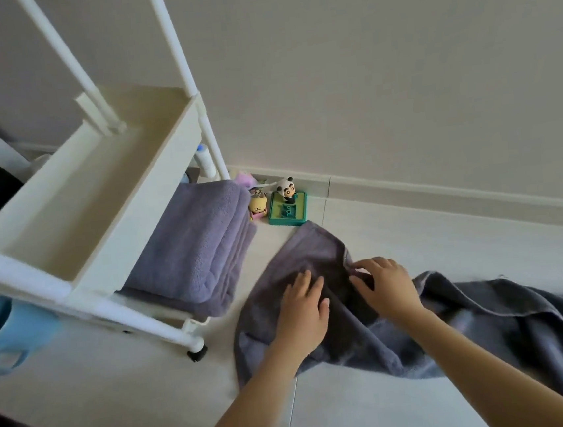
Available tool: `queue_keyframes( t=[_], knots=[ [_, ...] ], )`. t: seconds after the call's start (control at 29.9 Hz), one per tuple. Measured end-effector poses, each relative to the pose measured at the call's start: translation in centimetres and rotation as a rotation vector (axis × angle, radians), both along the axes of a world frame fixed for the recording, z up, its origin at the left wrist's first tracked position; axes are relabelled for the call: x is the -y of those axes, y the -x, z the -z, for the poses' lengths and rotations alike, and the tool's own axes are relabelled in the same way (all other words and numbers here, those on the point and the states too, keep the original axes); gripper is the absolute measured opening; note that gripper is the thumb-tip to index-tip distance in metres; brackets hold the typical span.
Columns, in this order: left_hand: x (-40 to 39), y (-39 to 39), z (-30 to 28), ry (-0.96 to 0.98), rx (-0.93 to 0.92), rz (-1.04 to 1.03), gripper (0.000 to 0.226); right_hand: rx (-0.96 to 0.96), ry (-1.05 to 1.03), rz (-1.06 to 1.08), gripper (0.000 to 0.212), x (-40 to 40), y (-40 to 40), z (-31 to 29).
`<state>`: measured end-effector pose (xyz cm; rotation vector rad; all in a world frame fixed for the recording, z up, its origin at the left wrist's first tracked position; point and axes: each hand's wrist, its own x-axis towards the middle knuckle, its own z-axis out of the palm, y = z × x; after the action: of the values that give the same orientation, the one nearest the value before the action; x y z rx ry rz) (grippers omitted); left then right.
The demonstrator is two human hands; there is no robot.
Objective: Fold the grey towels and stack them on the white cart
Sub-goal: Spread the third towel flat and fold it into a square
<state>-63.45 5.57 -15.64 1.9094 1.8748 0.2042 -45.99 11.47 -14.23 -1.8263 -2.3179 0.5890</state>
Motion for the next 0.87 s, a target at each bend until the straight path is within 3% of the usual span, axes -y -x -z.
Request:
queue_keyframes(
  t=[0.1, 0.2, 0.3, 0.43, 0.57, 0.67, 0.87],
  knots=[
    [-0.7, -0.7, 1.3, 0.123, -0.055, 0.069, 0.057, 0.130, -0.082, 0.036, 0.050, 1.3, -3.1, 1.1],
    [-1.4, -1.5, 1.7, 0.134, -0.167, 0.014, 0.061, 0.238, 0.053, 0.013, 0.076, 1.7, -6.7, 0.9],
    [-3.2, -2.8, 1.1, 0.081, -0.150, -0.059, 0.060, 0.200, 0.117, -0.052, 0.111, 1.8, -10.1, 1.2],
    [-5.4, -4.5, 1.8, 0.136, -0.157, 0.093, 0.059, 0.184, 0.233, -0.071, 0.119, 1.7, -13.3, 1.9],
    [-5.0, -5.0, 3.3, 0.143, -0.257, 0.051, 0.065, 0.153, 0.197, -0.041, 0.111, 1.9, -14.7, 2.5],
    [-3.7, -4.8, 3.5, 0.140, -0.246, -0.049, 0.080, 0.094, 0.054, -0.047, 0.083, 3.2, -15.7, 3.4],
    [-0.9, -3.9, 3.4, 0.187, -0.250, -0.195, 0.076, -0.044, -0.073, 0.006, 0.044, 6.3, -16.9, 3.7]
  ],
)
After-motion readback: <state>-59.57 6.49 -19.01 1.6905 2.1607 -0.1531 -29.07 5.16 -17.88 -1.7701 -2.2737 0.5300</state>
